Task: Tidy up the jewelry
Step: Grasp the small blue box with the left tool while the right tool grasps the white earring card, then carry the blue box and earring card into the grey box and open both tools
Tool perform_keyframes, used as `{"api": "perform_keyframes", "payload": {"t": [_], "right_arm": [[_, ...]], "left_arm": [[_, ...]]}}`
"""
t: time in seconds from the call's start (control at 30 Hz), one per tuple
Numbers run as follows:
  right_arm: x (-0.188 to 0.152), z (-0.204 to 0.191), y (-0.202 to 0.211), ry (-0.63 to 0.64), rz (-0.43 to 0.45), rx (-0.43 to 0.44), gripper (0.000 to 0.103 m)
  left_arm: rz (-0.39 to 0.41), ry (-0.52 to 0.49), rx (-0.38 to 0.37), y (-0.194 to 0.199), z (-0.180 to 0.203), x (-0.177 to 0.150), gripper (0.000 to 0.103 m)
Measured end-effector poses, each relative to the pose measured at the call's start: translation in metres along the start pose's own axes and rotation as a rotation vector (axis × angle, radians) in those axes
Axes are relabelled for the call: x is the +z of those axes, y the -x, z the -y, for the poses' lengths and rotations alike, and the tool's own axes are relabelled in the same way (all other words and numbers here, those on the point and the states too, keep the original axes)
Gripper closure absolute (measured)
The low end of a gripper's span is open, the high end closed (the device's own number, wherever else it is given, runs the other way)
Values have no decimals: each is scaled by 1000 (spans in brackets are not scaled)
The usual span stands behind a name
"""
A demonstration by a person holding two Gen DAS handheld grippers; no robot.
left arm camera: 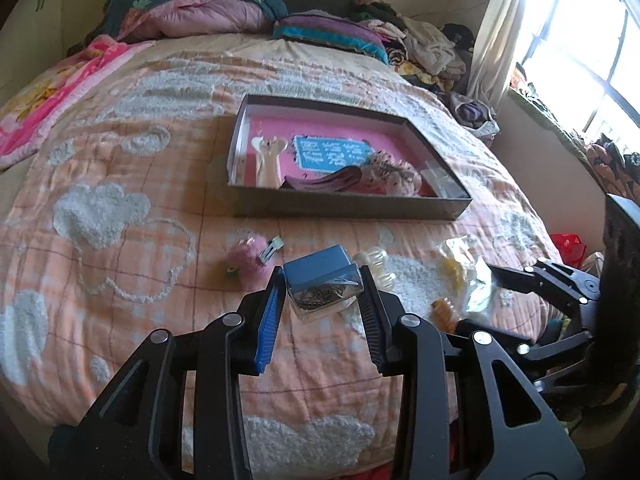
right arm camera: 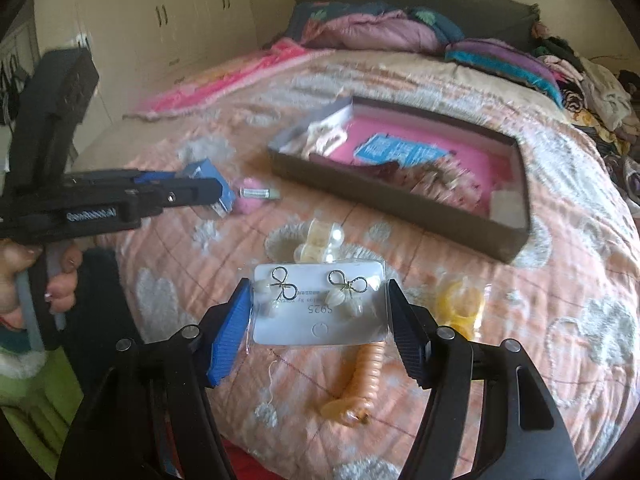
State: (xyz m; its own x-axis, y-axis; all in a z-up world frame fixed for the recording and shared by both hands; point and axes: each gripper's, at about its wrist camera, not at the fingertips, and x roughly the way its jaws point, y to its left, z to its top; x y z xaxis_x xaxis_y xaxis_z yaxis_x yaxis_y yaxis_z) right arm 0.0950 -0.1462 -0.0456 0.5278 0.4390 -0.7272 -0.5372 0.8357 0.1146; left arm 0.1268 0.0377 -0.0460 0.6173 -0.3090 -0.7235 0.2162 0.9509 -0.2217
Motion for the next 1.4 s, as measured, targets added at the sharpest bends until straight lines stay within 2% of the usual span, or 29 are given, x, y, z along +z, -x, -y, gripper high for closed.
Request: {"api": "perform_keyframes", "payload": {"t": [0.37, 0.73, 1.07, 1.4], "right_arm": [[3, 37, 72, -105, 152, -94, 38], [-4, 68, 123, -186, 252, -193, 38], [0, 82, 142, -209, 307, -230, 38], [24, 87, 146, -198, 358, -232, 38]], "left_arm": [[56, -74, -40, 14, 41, 24, 75], [82, -157, -103, 12, 88, 46, 75], [101, -189, -136, 5, 111, 65, 75], [122, -206, -139, 1, 117, 85, 75]]}}
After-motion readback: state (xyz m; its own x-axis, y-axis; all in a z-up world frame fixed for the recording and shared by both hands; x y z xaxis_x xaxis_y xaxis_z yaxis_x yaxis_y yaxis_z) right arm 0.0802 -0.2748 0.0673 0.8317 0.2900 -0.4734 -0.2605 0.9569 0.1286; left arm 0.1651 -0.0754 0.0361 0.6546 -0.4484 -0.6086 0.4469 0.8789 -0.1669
